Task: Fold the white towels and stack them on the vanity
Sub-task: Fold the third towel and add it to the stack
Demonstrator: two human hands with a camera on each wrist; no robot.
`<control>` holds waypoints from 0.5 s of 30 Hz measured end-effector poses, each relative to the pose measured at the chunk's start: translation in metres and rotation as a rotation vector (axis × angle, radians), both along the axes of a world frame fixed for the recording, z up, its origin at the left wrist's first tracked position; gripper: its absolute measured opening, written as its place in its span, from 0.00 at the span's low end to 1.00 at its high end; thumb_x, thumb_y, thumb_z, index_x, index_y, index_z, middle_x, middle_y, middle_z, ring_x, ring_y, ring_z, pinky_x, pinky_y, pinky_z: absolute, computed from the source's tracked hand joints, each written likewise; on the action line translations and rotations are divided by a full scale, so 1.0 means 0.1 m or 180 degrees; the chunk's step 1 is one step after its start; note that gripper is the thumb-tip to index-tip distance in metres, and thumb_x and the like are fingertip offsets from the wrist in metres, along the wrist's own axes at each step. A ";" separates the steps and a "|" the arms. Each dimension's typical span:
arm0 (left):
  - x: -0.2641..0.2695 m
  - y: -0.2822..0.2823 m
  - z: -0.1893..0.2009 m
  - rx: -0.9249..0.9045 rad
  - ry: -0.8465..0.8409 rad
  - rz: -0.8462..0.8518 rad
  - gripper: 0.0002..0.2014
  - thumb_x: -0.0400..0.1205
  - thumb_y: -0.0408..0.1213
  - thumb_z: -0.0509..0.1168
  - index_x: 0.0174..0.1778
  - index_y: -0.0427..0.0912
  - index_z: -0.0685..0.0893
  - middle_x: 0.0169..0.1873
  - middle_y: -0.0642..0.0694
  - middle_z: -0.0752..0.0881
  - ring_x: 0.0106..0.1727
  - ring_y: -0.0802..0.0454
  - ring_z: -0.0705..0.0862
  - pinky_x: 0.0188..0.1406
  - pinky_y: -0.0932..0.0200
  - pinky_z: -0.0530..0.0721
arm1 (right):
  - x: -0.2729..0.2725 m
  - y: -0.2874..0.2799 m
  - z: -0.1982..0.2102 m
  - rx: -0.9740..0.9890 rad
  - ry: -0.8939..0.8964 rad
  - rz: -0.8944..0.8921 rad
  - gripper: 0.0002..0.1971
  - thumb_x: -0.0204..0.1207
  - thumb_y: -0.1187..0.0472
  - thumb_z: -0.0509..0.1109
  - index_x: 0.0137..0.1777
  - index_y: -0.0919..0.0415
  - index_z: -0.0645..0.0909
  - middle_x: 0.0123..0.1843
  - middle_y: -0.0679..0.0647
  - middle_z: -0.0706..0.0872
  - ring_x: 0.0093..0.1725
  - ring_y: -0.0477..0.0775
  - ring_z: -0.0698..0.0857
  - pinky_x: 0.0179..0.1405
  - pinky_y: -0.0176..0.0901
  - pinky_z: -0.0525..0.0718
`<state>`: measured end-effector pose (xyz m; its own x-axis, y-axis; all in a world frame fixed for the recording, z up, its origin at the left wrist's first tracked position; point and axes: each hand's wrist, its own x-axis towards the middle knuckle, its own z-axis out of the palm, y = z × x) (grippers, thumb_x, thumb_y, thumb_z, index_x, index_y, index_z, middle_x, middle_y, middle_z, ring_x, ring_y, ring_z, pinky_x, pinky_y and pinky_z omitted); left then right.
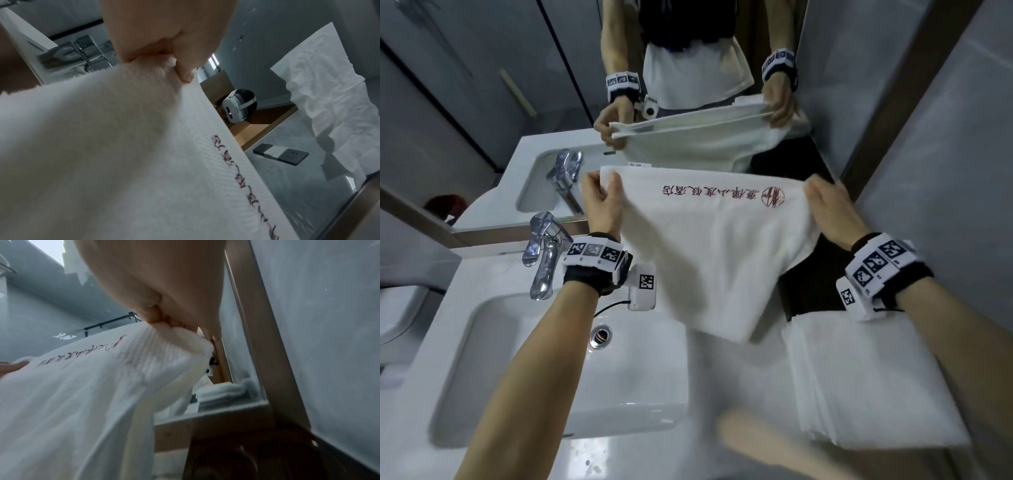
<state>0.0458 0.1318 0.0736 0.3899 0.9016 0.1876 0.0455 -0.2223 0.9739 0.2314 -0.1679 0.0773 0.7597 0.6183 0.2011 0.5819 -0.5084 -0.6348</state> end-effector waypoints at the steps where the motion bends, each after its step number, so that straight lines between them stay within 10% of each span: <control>1: 0.02 -0.02 0.01 -0.0042 -0.0018 -0.0007 0.08 0.83 0.37 0.61 0.40 0.50 0.71 0.34 0.54 0.69 0.34 0.58 0.68 0.36 0.63 0.72 | 0.06 -0.01 0.08 0.0016 -0.0182 -0.0012 0.13 0.86 0.58 0.50 0.39 0.57 0.64 0.34 0.52 0.73 0.44 0.56 0.74 0.63 0.56 0.69; 6: 0.05 -0.06 0.00 -0.0204 -0.0141 0.0001 0.09 0.83 0.38 0.61 0.39 0.52 0.70 0.35 0.53 0.70 0.35 0.56 0.69 0.35 0.63 0.73 | 0.27 -0.08 0.23 0.0022 -0.0646 0.0096 0.11 0.86 0.53 0.54 0.48 0.59 0.73 0.41 0.61 0.81 0.39 0.58 0.77 0.42 0.50 0.73; 15: -0.13 -0.05 -0.59 -0.0286 0.0493 -0.0162 0.07 0.82 0.31 0.63 0.46 0.40 0.70 0.32 0.53 0.69 0.31 0.57 0.68 0.33 0.62 0.71 | 0.30 -0.26 -0.53 -0.0545 0.0735 0.0642 0.09 0.71 0.58 0.77 0.36 0.50 0.79 0.33 0.45 0.83 0.35 0.43 0.78 0.35 0.22 0.73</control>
